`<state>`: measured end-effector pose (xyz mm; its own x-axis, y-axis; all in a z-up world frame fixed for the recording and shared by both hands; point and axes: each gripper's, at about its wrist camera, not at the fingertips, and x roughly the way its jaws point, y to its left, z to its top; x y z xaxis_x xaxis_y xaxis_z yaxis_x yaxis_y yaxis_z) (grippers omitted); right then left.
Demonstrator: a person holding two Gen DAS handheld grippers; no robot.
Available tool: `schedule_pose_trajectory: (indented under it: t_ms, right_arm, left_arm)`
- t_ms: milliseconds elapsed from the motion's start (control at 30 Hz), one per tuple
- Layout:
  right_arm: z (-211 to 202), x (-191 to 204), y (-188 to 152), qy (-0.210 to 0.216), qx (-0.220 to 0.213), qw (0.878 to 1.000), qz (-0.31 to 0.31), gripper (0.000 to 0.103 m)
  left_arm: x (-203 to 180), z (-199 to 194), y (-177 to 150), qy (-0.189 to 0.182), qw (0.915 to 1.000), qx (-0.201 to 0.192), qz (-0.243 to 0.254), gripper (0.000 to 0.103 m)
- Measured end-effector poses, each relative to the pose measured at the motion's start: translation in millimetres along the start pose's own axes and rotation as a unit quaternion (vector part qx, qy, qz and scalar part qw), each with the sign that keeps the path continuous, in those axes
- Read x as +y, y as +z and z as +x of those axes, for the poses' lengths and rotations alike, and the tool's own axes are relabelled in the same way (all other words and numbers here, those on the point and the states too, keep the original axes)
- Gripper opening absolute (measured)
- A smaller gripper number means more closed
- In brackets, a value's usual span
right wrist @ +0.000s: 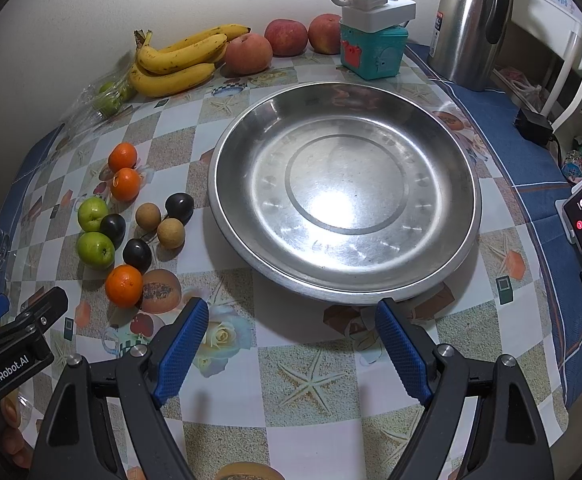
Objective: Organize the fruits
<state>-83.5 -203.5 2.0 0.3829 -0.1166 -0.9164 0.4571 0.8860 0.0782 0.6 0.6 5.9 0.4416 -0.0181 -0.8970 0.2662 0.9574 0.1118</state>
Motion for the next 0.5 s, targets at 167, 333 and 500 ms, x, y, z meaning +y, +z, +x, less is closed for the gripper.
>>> schedule_pose_trajectory:
  t_ms: [167,333,500]
  right_arm:
    - [0.3,0.2,-0.1,0.000,0.000,1.000,0.000,0.086]
    - [0.5,0.6,-0.4,-0.001,0.001,1.000,0.000,0.086]
    - [1.1,1.0,-0.5,-0.001,0.001,1.000,0.000,0.086]
  left_arm:
    - [-0.2,0.0,0.0,0.000,1.0000,0.000,0.000,0.103]
    - [-0.2,-0.1,0.1,0.000,1.0000,0.000,0.000,0.103]
    - [-0.4,-0.2,0.0,0.001,1.0000,-0.001,0.000,0.103]
